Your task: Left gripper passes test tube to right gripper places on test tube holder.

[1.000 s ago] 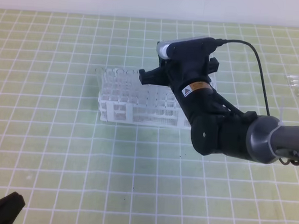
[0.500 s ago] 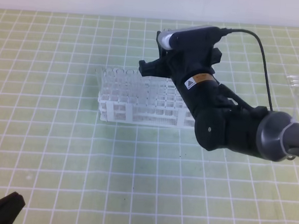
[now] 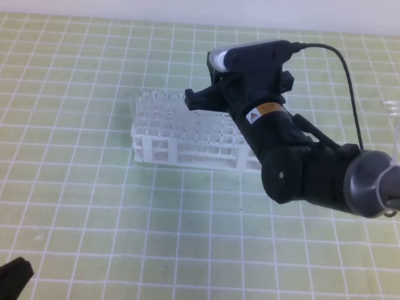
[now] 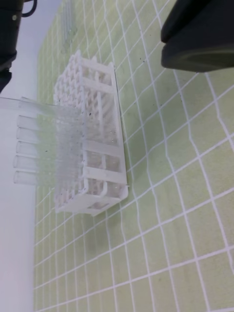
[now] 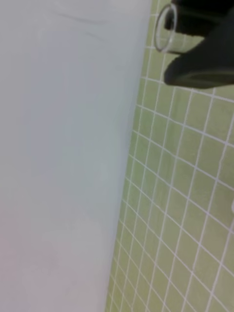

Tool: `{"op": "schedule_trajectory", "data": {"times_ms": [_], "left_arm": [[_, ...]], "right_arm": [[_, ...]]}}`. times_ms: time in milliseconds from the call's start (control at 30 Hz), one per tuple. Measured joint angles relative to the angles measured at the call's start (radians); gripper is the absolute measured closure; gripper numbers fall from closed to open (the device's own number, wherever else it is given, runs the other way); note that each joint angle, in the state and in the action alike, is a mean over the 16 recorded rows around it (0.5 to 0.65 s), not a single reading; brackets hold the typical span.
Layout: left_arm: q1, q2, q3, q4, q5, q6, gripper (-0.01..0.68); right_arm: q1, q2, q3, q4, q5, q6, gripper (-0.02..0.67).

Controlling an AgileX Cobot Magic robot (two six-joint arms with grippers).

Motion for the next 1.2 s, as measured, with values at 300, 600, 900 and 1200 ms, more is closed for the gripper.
{"op": "schedule_trajectory", "data": {"times_ms": [300, 600, 900, 1200], "left_arm": [[0.0, -0.001, -0.003, 0.0, 0.003, 0.0, 0.675], [0.0, -0.001, -0.001, 0.0, 0.001, 0.0, 0.675], [0.0, 0.0, 0.001, 0.0, -0.001, 0.0, 0.675], [0.0, 0.001, 0.002, 0.0, -0.002, 0.0, 0.675]], "right_arm": [[0.0, 0.015, 0.003, 0.002, 0.002, 0.001, 0.549], [0.0, 0.025, 0.003, 0.005, 0.005, 0.003, 0.549], [0.0, 0.028, 0.003, 0.006, -0.015, 0.008, 0.549], [0.0, 0.042, 0.007, -0.003, -0.05, 0.02, 0.549]]}}
